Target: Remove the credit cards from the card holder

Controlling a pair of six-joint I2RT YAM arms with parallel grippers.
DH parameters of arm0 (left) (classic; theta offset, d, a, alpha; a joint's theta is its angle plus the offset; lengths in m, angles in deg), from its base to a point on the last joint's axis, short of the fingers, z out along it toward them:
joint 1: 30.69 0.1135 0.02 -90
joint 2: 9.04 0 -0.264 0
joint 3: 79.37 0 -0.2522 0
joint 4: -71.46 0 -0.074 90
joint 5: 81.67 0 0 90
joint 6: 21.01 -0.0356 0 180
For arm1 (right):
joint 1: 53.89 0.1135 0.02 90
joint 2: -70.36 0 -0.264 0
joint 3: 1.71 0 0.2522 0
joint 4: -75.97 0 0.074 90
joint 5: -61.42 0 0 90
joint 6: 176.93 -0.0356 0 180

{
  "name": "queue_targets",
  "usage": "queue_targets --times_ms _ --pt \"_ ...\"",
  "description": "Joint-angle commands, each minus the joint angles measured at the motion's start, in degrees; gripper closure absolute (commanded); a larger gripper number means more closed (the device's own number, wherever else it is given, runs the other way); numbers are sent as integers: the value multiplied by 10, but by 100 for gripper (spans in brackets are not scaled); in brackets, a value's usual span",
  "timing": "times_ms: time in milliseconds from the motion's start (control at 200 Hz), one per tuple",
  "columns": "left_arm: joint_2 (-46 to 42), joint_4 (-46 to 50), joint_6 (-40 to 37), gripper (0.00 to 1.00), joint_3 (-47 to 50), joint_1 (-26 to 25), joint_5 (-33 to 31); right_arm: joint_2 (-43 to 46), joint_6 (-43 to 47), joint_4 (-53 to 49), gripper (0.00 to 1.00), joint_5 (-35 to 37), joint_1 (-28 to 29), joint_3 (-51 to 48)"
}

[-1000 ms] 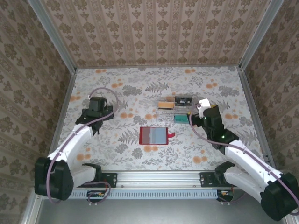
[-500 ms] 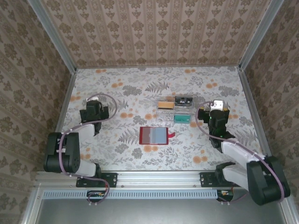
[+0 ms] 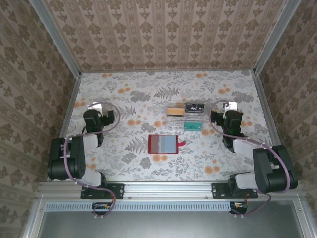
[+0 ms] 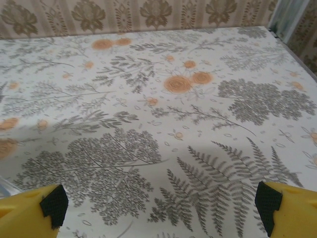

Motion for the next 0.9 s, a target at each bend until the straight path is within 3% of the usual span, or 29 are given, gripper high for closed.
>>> queue_targets --times_ms 0,260,390,445,895 --pt "-1 -50 -23 0 3 -5 21 -8 3 -3 0 -54 -11 19" --pt "0 -53 -24 0 3 -6 18 -81 13 38 0 -67 -23 38" --pt "0 -53 -24 0 3 -6 18 -111 18 187 0 -70 -23 -25" --pt "1 -53 -24 0 3 -6 18 -98 16 142 0 -69 -23 -13" --pt "1 -53 -25 0 3 -8 15 -103 17 149 0 -69 -22 -13"
